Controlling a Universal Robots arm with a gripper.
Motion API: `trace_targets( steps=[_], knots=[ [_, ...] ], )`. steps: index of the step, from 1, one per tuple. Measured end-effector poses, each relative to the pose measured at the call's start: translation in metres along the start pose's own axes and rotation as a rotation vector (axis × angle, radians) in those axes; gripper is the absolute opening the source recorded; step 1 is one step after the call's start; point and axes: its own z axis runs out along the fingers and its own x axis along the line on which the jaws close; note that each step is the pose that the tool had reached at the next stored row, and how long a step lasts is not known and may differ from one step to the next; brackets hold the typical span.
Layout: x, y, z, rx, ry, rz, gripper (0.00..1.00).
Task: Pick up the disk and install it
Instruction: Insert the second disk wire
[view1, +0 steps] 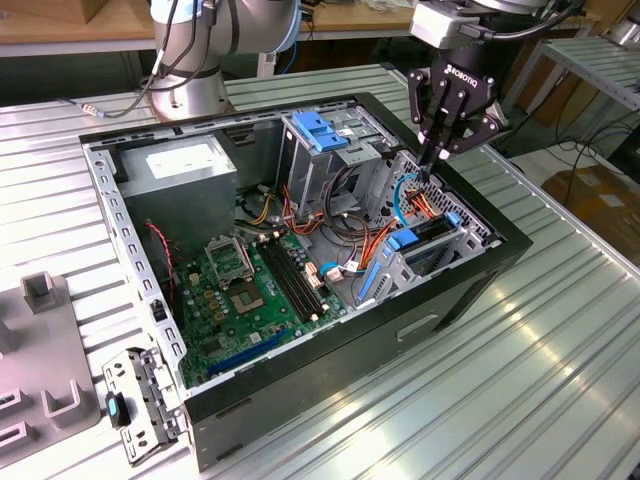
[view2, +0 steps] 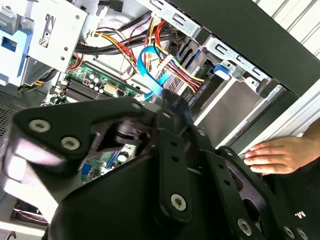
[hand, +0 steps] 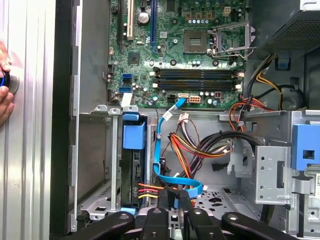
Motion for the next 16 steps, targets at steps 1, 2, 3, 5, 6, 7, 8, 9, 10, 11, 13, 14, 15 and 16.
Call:
trace_targets(
  steps=[1,2,3,5,6,7,8,9,10,11,13,14,15,16],
  knots=[
    [0.0000,0.0000,0.0000,0.0000,0.0003,0.000,0.25],
    [0.0000,0.0000,0.0000,0.0000,0.0007,0.000,0.25],
    [0.0000,0.0000,0.0002,0.0000,0.0010,0.000,0.25],
    [-0.0003,0.0000,0.0014,-0.0001,0.0070,0.000,0.25],
    [-0.0009,0.0000,0.0020,-0.0003,0.0158,0.000,0.25],
    [-0.0013,-0.0001,0.0028,-0.0005,0.0236,0.000,0.25],
    [-0.0017,-0.0001,0.0034,-0.0006,0.0299,0.000,0.25],
    [-0.0020,-0.0001,0.0045,-0.0007,0.0326,0.000,0.25],
    [-0.0022,-0.0002,0.0051,-0.0007,0.0330,0.000,0.25],
    [-0.0023,-0.0002,0.0059,-0.0007,0.0331,0.000,0.25],
    [-0.0025,-0.0002,0.0074,-0.0007,0.0331,0.000,0.25],
    [-0.0026,-0.0003,0.0082,-0.0007,0.0331,0.000,0.25],
    [-0.0027,-0.0003,0.0090,-0.0007,0.0331,0.000,0.25],
    [-0.0028,-0.0004,0.0100,-0.0006,0.0332,0.000,0.25]
  ],
)
